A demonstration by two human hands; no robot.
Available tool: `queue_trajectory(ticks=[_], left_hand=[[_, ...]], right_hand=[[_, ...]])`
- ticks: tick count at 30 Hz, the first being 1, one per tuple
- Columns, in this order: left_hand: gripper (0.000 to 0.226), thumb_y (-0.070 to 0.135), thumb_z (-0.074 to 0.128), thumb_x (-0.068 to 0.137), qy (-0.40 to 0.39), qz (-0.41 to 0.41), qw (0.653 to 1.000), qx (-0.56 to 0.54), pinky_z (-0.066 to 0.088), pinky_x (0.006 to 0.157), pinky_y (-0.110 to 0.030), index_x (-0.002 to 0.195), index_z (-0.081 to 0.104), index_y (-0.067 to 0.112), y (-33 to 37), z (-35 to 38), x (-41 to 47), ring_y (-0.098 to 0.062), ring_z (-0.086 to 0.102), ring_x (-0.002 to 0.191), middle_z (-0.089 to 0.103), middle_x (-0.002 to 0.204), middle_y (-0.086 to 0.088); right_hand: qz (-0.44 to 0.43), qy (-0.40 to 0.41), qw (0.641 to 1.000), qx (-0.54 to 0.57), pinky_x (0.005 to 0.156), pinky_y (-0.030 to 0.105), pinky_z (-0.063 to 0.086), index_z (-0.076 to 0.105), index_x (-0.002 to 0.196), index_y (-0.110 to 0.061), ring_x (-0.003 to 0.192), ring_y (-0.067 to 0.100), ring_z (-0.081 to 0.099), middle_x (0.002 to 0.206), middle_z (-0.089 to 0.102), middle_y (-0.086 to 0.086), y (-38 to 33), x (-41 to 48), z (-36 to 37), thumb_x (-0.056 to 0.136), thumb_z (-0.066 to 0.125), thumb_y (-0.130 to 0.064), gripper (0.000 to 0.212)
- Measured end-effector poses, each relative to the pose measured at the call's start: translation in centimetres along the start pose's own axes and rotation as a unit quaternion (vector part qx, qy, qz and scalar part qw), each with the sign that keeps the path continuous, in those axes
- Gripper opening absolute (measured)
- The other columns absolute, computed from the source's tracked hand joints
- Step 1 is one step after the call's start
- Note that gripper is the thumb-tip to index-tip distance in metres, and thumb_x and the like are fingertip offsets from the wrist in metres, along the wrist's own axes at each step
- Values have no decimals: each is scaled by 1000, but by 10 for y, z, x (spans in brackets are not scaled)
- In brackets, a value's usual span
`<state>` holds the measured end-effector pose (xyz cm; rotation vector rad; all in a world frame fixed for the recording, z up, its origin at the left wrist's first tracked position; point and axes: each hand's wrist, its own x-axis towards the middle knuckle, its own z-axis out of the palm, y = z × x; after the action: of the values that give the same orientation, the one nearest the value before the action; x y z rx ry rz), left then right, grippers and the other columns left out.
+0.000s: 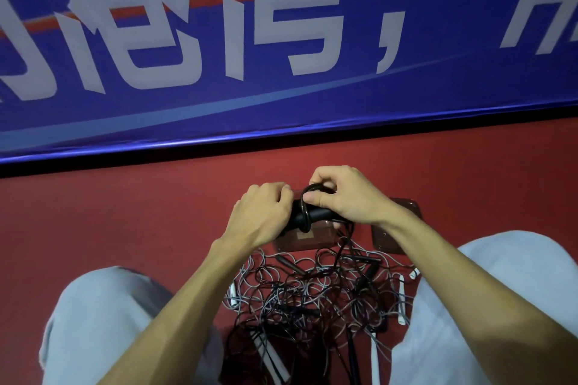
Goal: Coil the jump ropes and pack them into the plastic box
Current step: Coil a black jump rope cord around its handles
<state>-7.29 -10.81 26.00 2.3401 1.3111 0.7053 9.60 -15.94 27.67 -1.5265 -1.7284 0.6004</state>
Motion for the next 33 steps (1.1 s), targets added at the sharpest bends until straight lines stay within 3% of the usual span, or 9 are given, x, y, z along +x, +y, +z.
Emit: queue_trajectory(ticks=[3,6,10,15,18,21,26,29,33], left_hand=[[47,47,30,98,46,10,997,-60,49,73,-40,85,63,16,0,-2,2,-28,60,77,65,76,-3],[52,59,40,95,14,71,993,-89,47,80,-38,102,65,14,2,-4,-1,-23,60,88,67,92,-2],[90,61,74,72,-59,123,990,-37,41,95,-28,143,38,21,-3,3,-6,-13,49,112,52,119,5],[63,51,56,68,-33,167,983,-63,49,89,-33,126,45,29,-3,-2,-7,-14,58,100,60,112,4],[53,33,58,71,-33,154,975,-159,51,84,-29,121,44,39,-1,-9,-6,-9,60,92,57,108,6],[51,21,56,76,-59,105,955,-269,53,76,-36,118,48,47,1,-15,-5,-19,66,84,63,96,9],[51,9,44,89,-49,6,886,-462,42,57,-27,125,55,43,8,-14,2,-31,59,76,59,90,-8],[41,7,42,100,-16,-34,863,-504,46,52,-25,128,55,35,6,-14,7,-30,61,64,67,86,-10],[27,12,46,102,-11,-61,862,-503,44,44,-20,124,61,19,4,-9,7,-18,57,49,70,78,-7]], right_hand=[[29,45,998,14,40,19,41,61,73,-22,39,8,56,50,58,-11,3,4,-5,85,73,-20,18],[53,67,996,30,43,19,41,60,72,-22,40,3,54,49,59,-13,7,6,-9,86,72,-22,19],[60,66,996,1,47,19,41,60,72,-22,45,3,51,53,59,-12,11,6,-9,85,72,-28,19],[84,12,994,65,56,25,41,63,79,-14,51,9,54,60,61,-4,11,6,-18,88,69,-32,20],[115,-22,980,159,55,28,45,63,84,-6,56,17,55,68,58,9,7,3,-30,88,58,-53,47],[160,15,949,270,57,28,44,63,81,-10,59,17,55,67,60,5,11,5,-36,88,40,-69,64],[173,42,894,412,48,25,36,61,78,-8,50,17,49,62,63,5,7,7,-31,103,32,-45,53],[177,5,918,354,53,28,33,64,85,-4,52,16,50,72,69,10,6,6,-21,105,29,-43,56],[209,-71,965,139,56,29,42,66,85,0,65,25,55,82,70,22,7,8,-7,101,23,-55,72]])
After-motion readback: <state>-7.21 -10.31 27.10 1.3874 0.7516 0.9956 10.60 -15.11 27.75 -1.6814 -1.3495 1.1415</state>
